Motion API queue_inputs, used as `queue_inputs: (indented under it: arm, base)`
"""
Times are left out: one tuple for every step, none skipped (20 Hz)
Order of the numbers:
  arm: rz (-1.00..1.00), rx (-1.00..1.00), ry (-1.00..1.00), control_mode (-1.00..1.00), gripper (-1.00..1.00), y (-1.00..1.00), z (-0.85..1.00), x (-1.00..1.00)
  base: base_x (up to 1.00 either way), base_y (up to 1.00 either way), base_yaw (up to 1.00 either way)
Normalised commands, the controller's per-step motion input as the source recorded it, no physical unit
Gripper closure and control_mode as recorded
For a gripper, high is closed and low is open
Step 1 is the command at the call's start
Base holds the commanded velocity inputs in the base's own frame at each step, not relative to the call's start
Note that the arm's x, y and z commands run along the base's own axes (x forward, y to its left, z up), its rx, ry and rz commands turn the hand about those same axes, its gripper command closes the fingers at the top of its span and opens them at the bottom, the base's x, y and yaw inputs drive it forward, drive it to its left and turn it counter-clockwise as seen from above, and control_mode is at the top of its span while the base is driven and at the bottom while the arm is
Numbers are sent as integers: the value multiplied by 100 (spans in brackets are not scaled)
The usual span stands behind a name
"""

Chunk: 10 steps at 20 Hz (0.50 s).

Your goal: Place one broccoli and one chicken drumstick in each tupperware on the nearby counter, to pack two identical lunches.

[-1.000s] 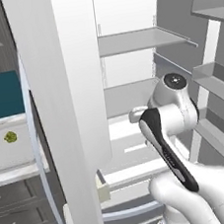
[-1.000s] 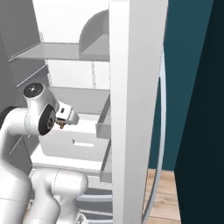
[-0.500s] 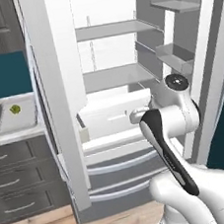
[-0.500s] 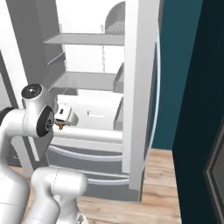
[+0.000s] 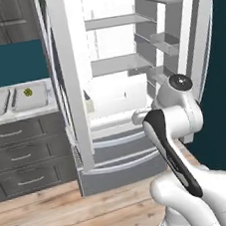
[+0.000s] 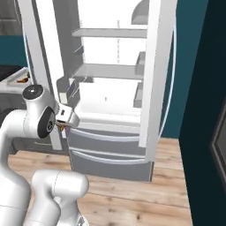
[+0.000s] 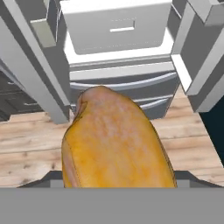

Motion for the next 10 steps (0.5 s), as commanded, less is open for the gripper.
queue_inputs:
  arm:
    - [0,0,0,100,100,0,0,0]
    - [0,0,0,100,100,0,0,0]
    - [0,0,0,100,100,0,0,0]
    - [0,0,0,100,100,0,0,0]
    - [0,0,0,100,100,0,0,0]
    - [0,0,0,100,100,0,0,0]
    - [0,0,0,100,100,0,0,0]
    - [0,0,0,100,100,0,0,0]
    - [0,0,0,100,100,0,0,0]
    - [0,0,0,100,100,0,0,0]
  base:
    - [-26,100,0]
    - [-18,100,0]
    - [-14,100,0]
    - [-9,100,0]
    - [-7,100,0]
    - [-2,100,0]
    - [0,100,0]
    - [0,100,0]
    - [0,100,0]
    - [0,100,0]
